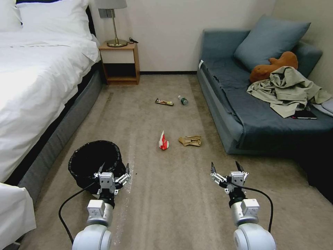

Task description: Pick up the trash bin, then pick up the garbage on the floor and place it into the trash bin.

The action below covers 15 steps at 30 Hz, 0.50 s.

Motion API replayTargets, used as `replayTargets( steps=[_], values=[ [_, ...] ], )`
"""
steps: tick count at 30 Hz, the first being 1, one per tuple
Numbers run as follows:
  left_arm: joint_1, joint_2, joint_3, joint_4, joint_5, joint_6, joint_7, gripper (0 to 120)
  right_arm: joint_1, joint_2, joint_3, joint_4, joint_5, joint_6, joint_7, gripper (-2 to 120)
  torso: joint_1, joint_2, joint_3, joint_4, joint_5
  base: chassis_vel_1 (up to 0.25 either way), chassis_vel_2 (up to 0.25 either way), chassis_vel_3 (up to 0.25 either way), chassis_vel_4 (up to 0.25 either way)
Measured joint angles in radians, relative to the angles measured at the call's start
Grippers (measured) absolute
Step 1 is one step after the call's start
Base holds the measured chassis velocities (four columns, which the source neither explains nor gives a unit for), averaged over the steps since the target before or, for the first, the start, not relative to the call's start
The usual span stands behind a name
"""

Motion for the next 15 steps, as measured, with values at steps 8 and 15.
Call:
replayTargets(
  steps=[8, 15],
  values=[
    [0.000, 0.000, 0.000, 0.000, 0.000, 0.000, 0.000, 100, 0.000, 0.000, 0.000, 0.000, 0.000, 0.000, 0.000, 100, 0.000, 0.000, 0.000, 0.0000, 0.0000, 0.000, 0.000, 0.000, 0.000],
    [-0.006, 0.012, -0.008, 0.000, -0.022, 0.010, -0.004, 100, -0.003, -0.006, -0.007, 0.000, 0.020, -0.019, 0.015, 100, 0.000, 0.000, 0.000, 0.0001, -0.0003, 0.000, 0.000, 0.000, 0.000]
  ],
)
